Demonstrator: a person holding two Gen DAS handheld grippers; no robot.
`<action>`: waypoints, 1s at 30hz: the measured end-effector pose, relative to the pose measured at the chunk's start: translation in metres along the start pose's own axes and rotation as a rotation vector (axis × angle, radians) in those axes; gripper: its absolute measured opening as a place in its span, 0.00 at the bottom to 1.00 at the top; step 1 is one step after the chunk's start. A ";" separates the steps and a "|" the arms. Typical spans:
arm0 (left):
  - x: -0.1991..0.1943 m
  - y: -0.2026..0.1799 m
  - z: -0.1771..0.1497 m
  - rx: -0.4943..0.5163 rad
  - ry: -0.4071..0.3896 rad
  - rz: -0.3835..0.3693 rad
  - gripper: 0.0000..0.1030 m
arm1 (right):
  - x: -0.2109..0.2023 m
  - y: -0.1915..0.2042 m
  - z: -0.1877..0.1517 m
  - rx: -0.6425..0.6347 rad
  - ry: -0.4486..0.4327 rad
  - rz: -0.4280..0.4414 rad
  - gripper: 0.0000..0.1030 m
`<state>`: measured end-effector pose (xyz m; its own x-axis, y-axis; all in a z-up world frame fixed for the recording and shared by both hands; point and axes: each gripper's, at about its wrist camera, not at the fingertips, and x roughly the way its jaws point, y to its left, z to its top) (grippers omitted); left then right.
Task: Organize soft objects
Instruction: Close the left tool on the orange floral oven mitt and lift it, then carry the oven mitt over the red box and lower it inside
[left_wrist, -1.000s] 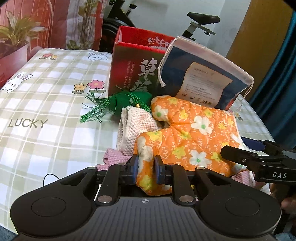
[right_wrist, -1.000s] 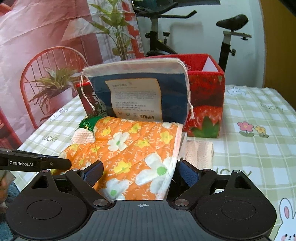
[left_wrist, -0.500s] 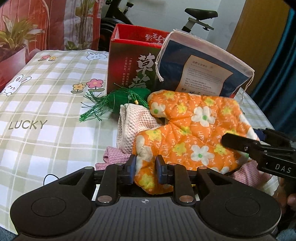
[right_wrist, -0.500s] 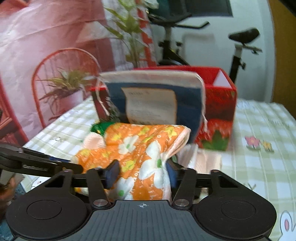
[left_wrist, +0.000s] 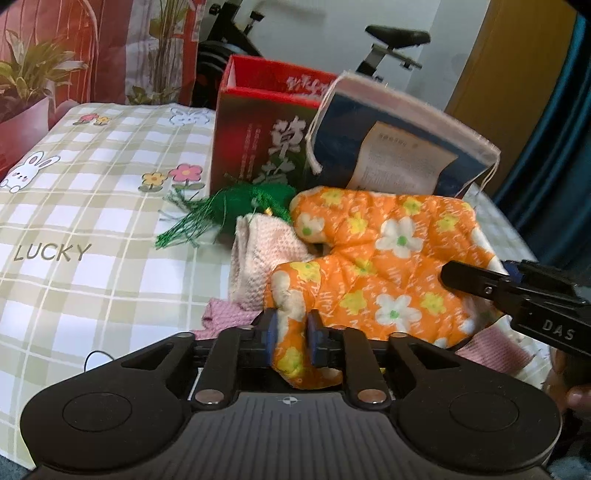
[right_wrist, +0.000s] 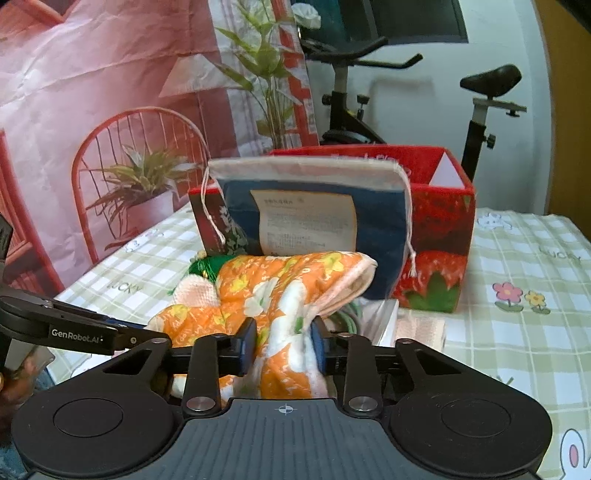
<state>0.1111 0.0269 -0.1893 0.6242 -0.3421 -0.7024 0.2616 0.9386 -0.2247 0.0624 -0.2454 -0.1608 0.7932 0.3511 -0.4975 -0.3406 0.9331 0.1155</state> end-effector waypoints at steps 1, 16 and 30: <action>-0.002 -0.001 0.000 0.001 -0.013 -0.008 0.12 | -0.001 0.000 0.001 -0.002 -0.008 0.002 0.20; -0.049 -0.017 0.017 0.079 -0.214 -0.037 0.11 | -0.030 0.010 0.028 -0.053 -0.127 0.001 0.17; -0.098 -0.039 0.067 0.149 -0.412 -0.041 0.11 | -0.061 0.017 0.084 -0.131 -0.289 0.005 0.17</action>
<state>0.0886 0.0206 -0.0666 0.8444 -0.3964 -0.3602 0.3769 0.9176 -0.1262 0.0513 -0.2447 -0.0561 0.8956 0.3810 -0.2298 -0.3922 0.9199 -0.0035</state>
